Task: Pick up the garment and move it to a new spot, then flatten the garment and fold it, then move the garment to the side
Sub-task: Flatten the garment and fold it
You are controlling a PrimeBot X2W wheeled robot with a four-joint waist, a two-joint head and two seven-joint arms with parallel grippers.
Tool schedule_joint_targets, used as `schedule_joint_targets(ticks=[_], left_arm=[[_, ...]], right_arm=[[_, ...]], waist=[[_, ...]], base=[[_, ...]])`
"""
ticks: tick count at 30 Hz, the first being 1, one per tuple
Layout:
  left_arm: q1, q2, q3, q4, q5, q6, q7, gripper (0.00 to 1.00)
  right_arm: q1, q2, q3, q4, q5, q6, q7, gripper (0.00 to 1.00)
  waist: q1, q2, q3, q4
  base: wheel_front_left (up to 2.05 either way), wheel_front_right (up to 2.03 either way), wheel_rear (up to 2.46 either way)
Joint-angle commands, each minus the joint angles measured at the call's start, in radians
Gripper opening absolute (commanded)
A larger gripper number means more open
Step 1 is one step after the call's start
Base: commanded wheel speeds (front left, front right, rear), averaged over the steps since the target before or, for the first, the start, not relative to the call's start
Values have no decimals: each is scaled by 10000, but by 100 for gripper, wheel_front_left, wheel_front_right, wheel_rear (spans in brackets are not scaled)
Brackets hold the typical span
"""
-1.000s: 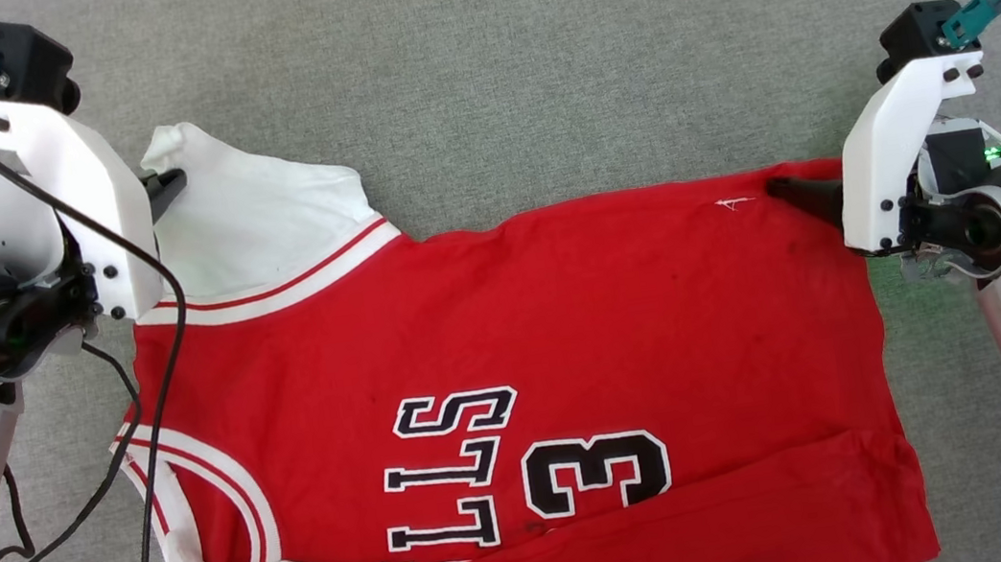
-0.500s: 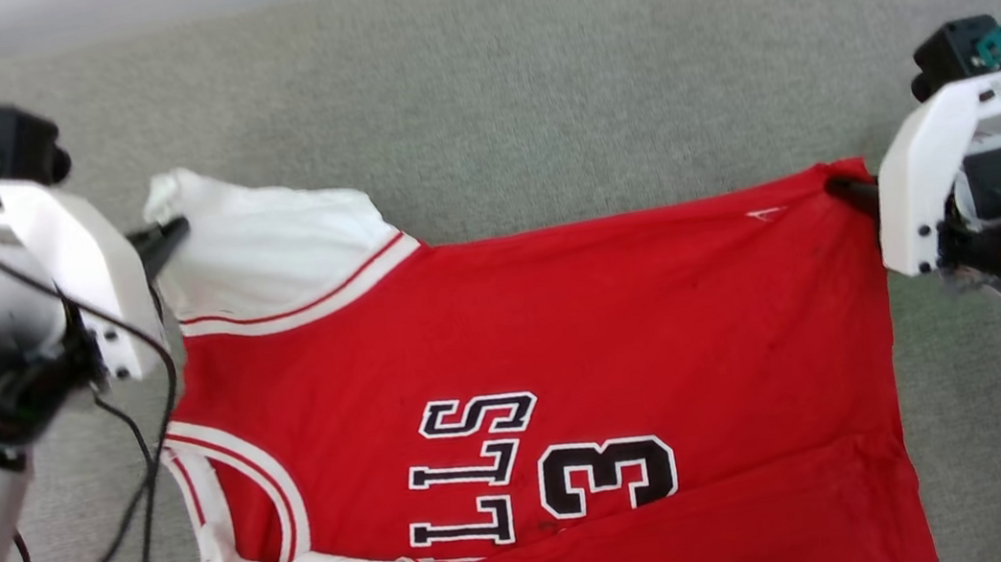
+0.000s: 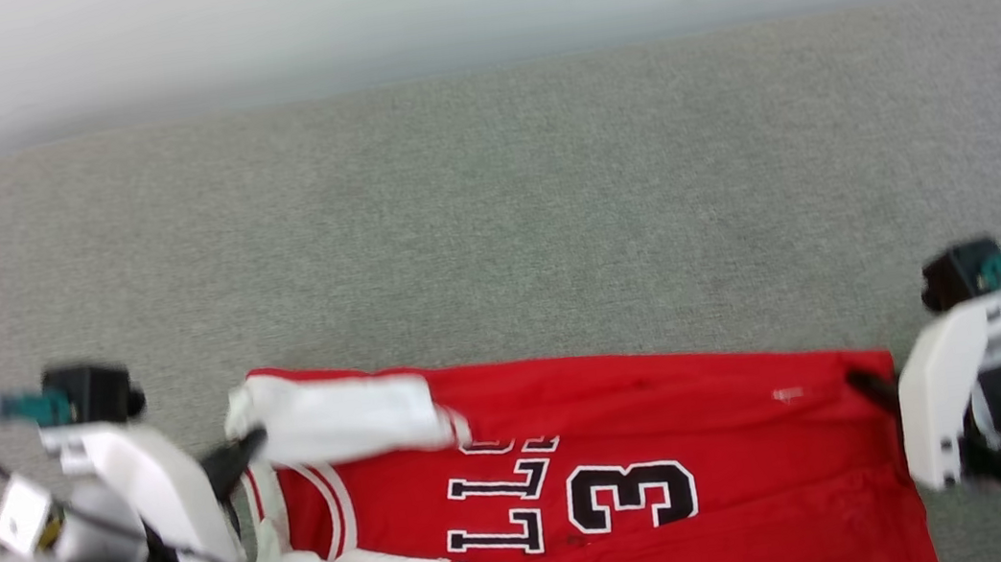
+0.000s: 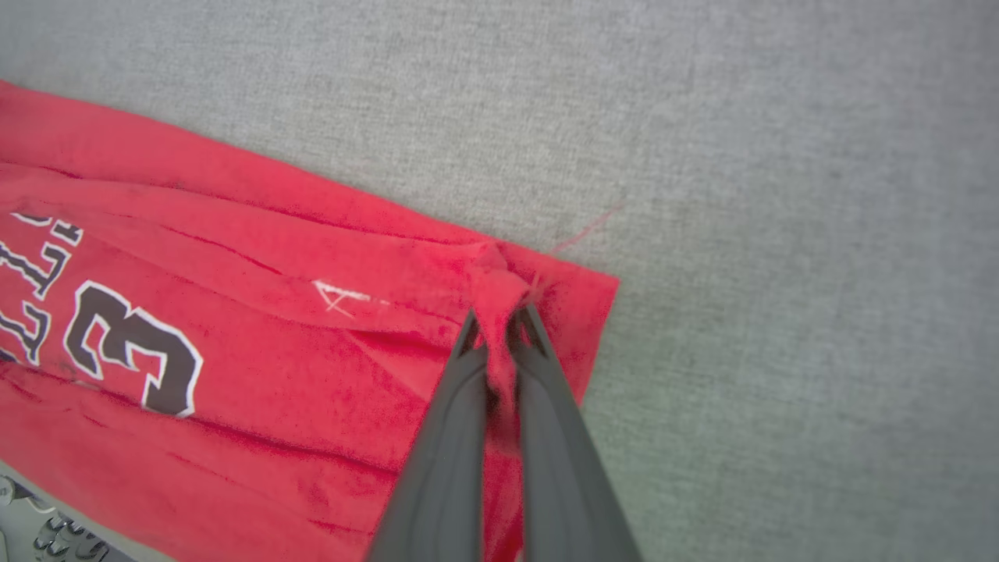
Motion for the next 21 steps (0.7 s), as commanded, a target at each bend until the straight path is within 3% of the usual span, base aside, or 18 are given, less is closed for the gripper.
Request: schedule_joint_targets(ticks=[1,16,17,18,19,20,21], left_arm=[[525,-47,62,-89,-107,98,-217,0],[3586,-313,253,-249,-881,459,-1348,0],[3663,-357,220,-217,-896,452,-1376,0],[3695,-434,247,-176,-883,426,-1516,0],[3728,-515,260,-78,-828,432,-1658,0],[3768,-598,219,41,-776,379,-1778,29],[3804,-739,206,147,-838,321,-1902,54]], right_arm=[[473,14,-86,-247,53,-4,-47,0],[3278,418,-1253,-1184,-104,-6,-549,0],[3387,492,-1268,-1145,-131,-6,-606,5],[3478,587,-1273,-1122,-116,-6,-686,29],[3556,668,-1305,-1084,-132,-6,-804,84],[3655,723,-1296,-1046,-185,-6,-903,100],[3737,781,-1323,-1014,-233,-6,-1069,100]], waist=[[1,0,-119,101],[1,0,-560,106],[1,0,-573,107],[1,0,-585,109],[1,0,-604,110],[1,0,-632,116],[1,0,-672,121]], base=[[0,0,0],[0,0,0],[0,0,0],[0,0,0],[0,0,0],[0,0,0],[0,0,0]])
